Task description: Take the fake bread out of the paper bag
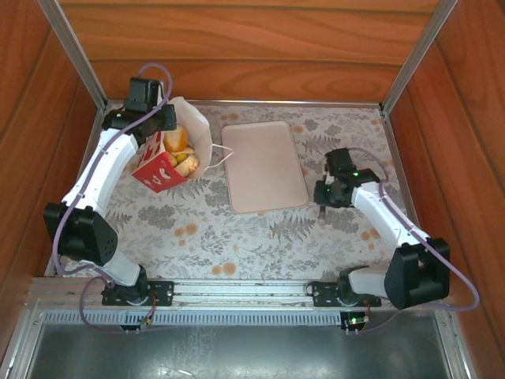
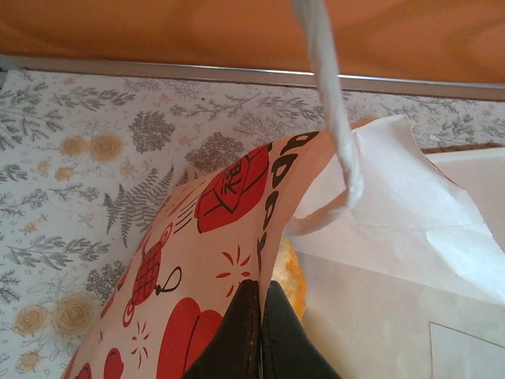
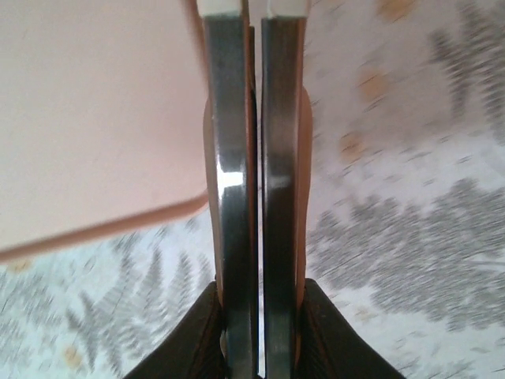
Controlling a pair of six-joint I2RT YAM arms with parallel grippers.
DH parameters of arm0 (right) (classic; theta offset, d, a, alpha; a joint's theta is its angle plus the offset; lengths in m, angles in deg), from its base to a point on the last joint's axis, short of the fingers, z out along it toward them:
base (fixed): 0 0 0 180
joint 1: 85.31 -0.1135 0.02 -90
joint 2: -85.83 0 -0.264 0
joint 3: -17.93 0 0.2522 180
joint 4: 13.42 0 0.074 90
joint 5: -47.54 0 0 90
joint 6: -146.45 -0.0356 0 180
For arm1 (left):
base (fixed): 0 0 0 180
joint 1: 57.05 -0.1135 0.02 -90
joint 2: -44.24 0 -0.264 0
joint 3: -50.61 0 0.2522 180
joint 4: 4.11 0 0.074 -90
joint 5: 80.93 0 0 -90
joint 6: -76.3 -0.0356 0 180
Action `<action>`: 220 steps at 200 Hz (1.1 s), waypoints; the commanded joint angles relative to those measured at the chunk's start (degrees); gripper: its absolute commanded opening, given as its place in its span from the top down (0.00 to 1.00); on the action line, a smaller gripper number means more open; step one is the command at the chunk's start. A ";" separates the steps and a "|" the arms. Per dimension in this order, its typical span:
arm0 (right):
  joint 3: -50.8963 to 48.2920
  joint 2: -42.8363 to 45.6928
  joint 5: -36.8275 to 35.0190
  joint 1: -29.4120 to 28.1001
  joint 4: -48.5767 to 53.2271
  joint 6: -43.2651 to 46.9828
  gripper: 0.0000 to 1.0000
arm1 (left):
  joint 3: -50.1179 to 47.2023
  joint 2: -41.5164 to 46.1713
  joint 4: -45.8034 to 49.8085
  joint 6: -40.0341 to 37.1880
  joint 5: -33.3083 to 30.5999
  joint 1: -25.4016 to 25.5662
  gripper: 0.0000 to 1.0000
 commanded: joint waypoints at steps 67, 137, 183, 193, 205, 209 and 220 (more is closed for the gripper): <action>-5.02 -6.63 -3.34 -17.82 -2.50 -11.85 0.78 | -1.59 2.70 -1.86 1.03 -0.79 0.23 1.00; -5.22 -15.30 -3.97 -19.97 -9.73 -12.25 0.68 | -1.60 3.22 -2.04 0.90 -0.76 0.23 1.00; -7.26 -17.48 -4.33 -20.00 -12.81 -13.31 0.54 | -1.36 3.18 -2.00 1.15 -0.17 0.23 1.00; -7.62 -17.88 -4.37 -19.97 -13.51 -13.69 0.51 | -1.25 3.22 -2.04 1.15 -0.13 0.30 1.00; -7.98 -18.32 -4.59 -19.98 -14.33 -14.15 0.48 | -1.25 3.24 -2.04 1.15 0.01 0.24 1.00; -8.20 -18.48 -4.67 -19.99 -14.58 -14.25 0.47 | -1.22 3.30 -2.02 1.12 0.04 0.17 1.00; -8.45 -18.89 -4.85 -19.97 -15.11 -14.56 0.44 | -1.34 3.29 -2.04 1.16 0.14 0.23 1.00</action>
